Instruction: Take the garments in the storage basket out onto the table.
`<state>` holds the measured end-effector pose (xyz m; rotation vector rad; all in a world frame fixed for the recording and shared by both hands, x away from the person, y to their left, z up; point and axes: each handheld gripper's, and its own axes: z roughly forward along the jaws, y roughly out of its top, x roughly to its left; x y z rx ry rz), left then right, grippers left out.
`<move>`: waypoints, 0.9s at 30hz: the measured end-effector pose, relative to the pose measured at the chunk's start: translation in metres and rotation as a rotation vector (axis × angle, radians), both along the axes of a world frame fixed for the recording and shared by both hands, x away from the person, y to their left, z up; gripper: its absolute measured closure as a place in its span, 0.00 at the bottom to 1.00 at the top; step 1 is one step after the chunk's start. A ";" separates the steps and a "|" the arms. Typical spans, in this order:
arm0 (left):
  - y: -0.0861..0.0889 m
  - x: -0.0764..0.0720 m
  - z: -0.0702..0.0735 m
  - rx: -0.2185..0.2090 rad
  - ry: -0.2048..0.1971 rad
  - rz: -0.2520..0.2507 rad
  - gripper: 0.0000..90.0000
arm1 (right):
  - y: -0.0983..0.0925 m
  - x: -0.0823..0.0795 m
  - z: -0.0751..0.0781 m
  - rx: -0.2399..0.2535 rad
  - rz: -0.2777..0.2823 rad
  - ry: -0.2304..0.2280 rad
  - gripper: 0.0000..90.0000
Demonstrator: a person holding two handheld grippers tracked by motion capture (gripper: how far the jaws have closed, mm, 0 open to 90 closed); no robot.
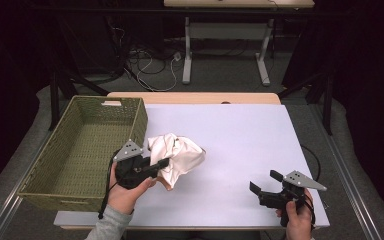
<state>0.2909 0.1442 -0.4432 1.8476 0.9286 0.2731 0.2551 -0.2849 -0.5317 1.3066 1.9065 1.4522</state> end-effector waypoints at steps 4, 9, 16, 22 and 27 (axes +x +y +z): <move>-0.006 0.000 -0.005 0.005 0.005 -0.012 0.80 | 0.000 0.000 0.000 -0.003 0.003 -0.004 0.06; -0.015 0.000 -0.013 0.010 0.017 -0.027 0.80 | 0.000 0.000 0.000 -0.003 0.002 -0.005 0.06; -0.027 -0.001 -0.026 0.017 0.022 -0.049 0.80 | 0.000 0.000 0.000 -0.001 0.001 -0.002 0.06; -0.034 0.000 -0.037 0.018 0.036 -0.058 0.80 | 0.000 0.000 0.000 -0.002 0.004 -0.004 0.06; -0.040 0.002 -0.049 0.021 0.056 -0.077 0.80 | 0.000 0.000 0.000 -0.001 0.003 -0.004 0.06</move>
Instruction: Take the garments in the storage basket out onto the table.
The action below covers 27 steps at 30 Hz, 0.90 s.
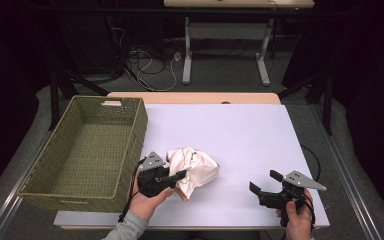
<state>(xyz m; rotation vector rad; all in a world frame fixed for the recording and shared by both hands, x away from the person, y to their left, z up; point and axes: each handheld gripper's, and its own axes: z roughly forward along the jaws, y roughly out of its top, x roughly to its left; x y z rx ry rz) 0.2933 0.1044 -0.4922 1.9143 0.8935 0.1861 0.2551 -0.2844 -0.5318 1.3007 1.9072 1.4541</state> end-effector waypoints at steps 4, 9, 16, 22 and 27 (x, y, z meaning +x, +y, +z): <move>-0.005 0.001 -0.008 -0.001 0.012 -0.003 0.80 | 0.000 0.000 0.000 0.001 -0.001 0.001 0.06; -0.011 0.002 -0.017 0.008 0.022 -0.019 0.80 | 0.000 0.000 0.000 -0.001 0.002 -0.002 0.06; -0.022 0.000 -0.027 0.020 0.020 -0.045 0.80 | 0.000 0.000 0.000 -0.004 0.006 -0.003 0.06; -0.033 0.000 -0.034 0.027 0.020 -0.060 0.80 | 0.000 0.000 0.000 -0.006 0.008 -0.002 0.06; -0.044 0.004 -0.036 0.040 0.017 -0.077 0.80 | 0.002 0.000 -0.001 -0.004 0.005 -0.001 0.06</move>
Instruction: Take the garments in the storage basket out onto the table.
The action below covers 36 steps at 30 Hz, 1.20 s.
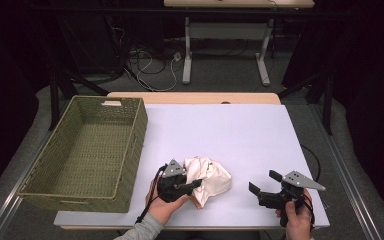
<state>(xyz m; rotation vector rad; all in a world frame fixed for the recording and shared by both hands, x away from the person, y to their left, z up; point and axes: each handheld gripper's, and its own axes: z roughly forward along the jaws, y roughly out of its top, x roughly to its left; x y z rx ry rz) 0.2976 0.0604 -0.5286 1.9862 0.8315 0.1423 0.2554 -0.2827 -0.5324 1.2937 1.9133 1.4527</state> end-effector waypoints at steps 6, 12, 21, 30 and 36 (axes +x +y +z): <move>-0.015 0.005 -0.007 0.020 0.021 -0.011 0.80 | 0.001 0.000 0.000 -0.007 0.003 0.001 0.06; -0.030 0.011 -0.013 0.053 0.032 -0.019 0.80 | 0.001 -0.001 0.000 0.000 -0.002 0.005 0.06; -0.035 0.012 -0.024 0.073 0.035 -0.030 0.77 | 0.000 -0.001 0.000 -0.003 0.000 0.003 0.06; -0.034 0.013 -0.033 0.076 0.043 -0.043 0.68 | 0.001 -0.001 0.000 -0.004 0.010 0.001 0.06; -0.034 0.013 -0.034 0.064 0.046 -0.030 0.56 | 0.000 -0.001 0.000 -0.001 0.009 0.001 0.06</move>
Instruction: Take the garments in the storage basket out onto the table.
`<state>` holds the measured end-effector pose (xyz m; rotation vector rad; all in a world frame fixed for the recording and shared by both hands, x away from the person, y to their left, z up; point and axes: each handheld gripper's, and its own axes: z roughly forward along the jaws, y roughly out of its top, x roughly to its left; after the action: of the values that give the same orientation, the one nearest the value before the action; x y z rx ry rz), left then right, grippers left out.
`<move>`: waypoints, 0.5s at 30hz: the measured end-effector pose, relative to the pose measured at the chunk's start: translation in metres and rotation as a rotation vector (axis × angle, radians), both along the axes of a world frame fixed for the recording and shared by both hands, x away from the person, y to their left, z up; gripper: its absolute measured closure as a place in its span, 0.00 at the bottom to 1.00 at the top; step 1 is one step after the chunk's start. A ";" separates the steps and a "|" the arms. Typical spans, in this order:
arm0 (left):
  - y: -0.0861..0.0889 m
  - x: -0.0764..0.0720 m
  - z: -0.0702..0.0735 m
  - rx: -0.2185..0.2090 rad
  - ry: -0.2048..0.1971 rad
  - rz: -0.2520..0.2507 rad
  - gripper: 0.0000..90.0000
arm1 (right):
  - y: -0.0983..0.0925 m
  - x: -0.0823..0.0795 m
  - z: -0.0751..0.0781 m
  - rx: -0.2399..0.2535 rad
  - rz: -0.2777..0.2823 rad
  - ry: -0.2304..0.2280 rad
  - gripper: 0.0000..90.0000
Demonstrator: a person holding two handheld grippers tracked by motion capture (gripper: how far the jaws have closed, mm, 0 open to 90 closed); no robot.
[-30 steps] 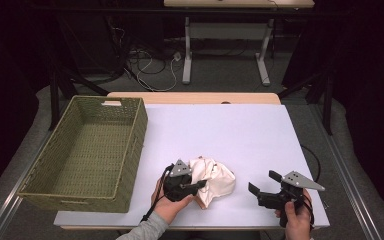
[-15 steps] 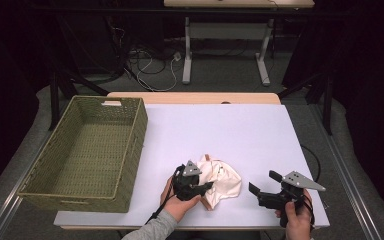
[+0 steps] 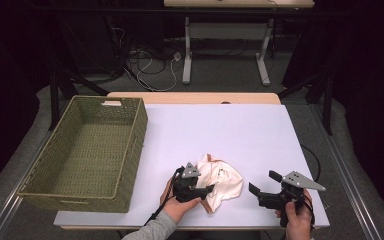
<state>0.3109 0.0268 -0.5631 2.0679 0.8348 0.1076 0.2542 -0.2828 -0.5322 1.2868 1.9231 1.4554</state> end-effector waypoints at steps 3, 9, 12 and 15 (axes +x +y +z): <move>0.001 0.000 0.001 0.001 -0.019 0.007 0.49 | 0.000 0.000 0.000 -0.003 0.005 -0.002 0.06; 0.001 -0.004 0.004 -0.008 -0.017 0.012 0.38 | 0.000 0.000 0.000 -0.007 0.004 -0.002 0.06; 0.001 -0.005 0.008 0.014 -0.031 0.008 0.38 | 0.000 0.000 0.000 0.001 0.000 0.003 0.06; 0.001 -0.008 0.012 0.024 -0.031 -0.006 0.39 | 0.001 0.001 -0.001 0.002 0.007 0.001 0.06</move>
<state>0.3033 0.0277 -0.5512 2.0862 0.8119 0.1473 0.2551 -0.2821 -0.5327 1.2827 1.9292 1.4615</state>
